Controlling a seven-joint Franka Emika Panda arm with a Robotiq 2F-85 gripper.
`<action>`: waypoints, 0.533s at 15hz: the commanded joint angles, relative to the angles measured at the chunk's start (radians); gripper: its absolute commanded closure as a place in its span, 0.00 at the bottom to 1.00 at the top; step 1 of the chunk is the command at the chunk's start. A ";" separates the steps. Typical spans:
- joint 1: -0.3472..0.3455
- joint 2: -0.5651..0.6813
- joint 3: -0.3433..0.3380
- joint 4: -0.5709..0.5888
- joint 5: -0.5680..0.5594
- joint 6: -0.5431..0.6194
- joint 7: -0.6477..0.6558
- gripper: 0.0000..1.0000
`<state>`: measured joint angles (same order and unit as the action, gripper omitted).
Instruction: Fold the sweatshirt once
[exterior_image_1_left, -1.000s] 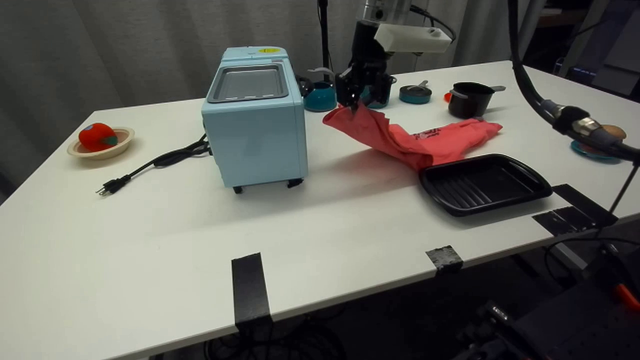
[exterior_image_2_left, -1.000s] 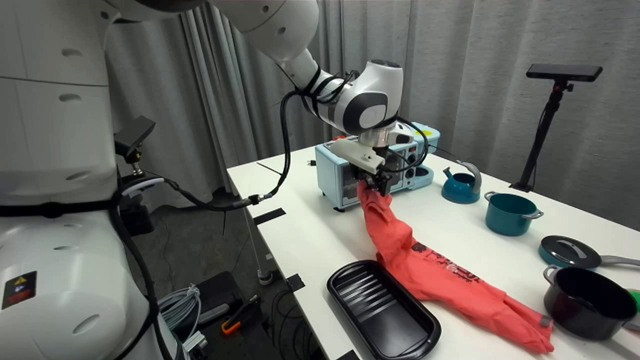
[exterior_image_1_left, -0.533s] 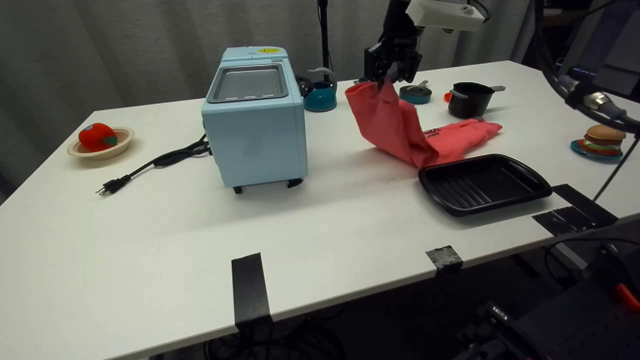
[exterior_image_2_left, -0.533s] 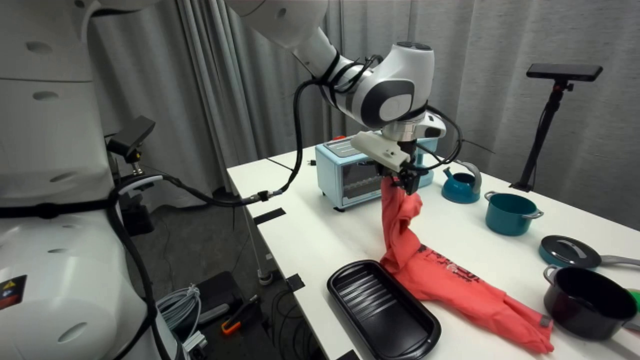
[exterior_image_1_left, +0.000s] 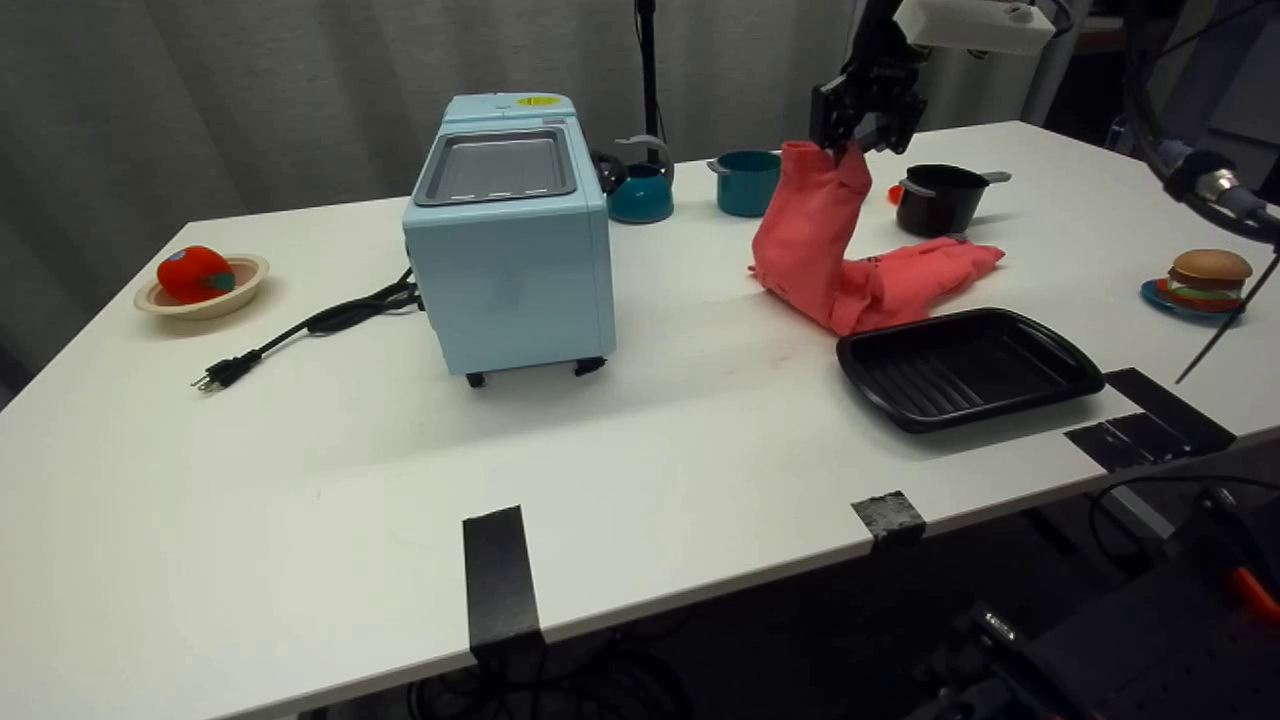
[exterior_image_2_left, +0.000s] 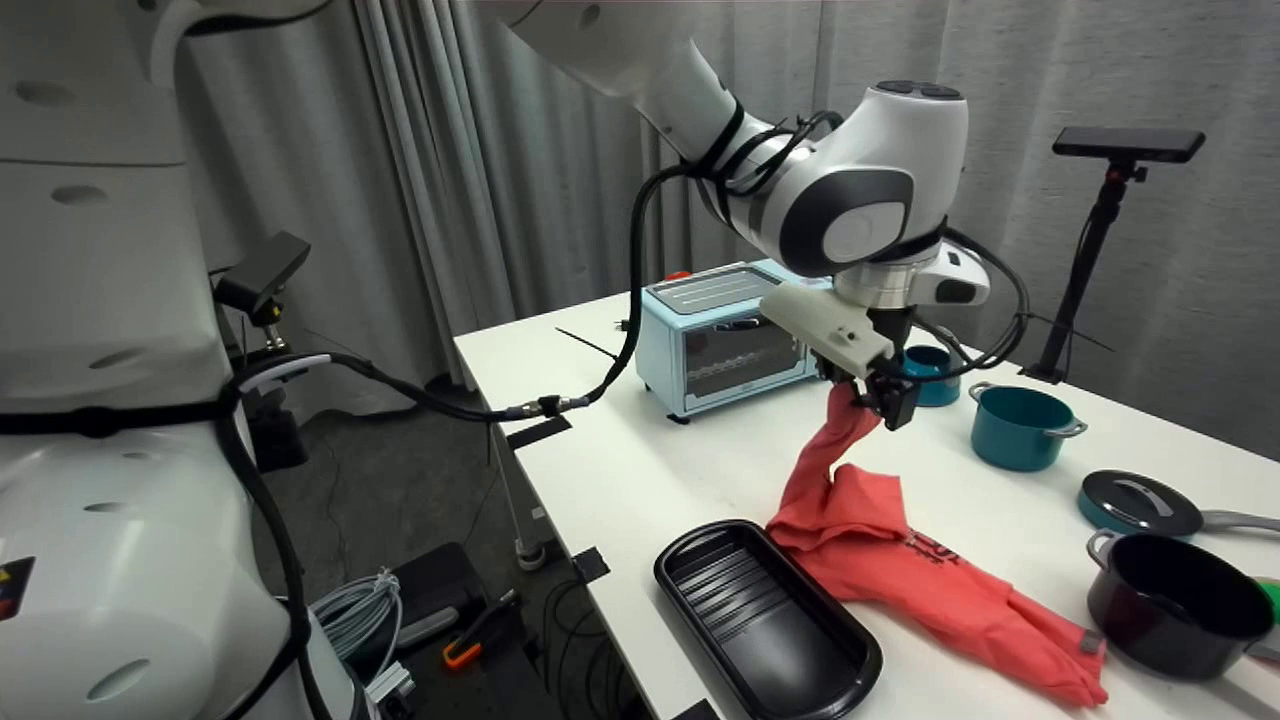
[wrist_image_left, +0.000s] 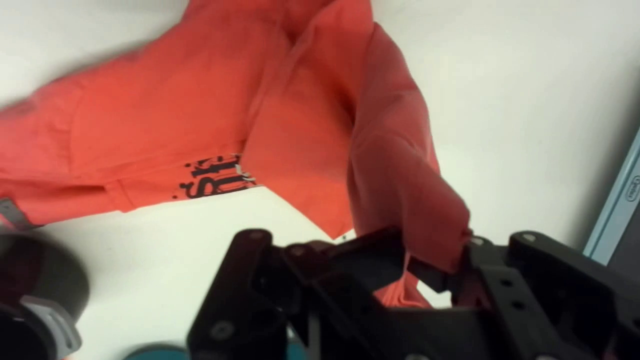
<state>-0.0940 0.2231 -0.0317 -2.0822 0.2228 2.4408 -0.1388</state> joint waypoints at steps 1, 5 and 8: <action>-0.033 -0.002 -0.035 -0.001 -0.005 0.018 0.017 1.00; -0.068 0.003 -0.075 0.007 -0.004 0.027 0.029 1.00; -0.090 0.011 -0.100 0.012 -0.005 0.033 0.042 1.00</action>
<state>-0.1634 0.2258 -0.1179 -2.0818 0.2228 2.4549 -0.1259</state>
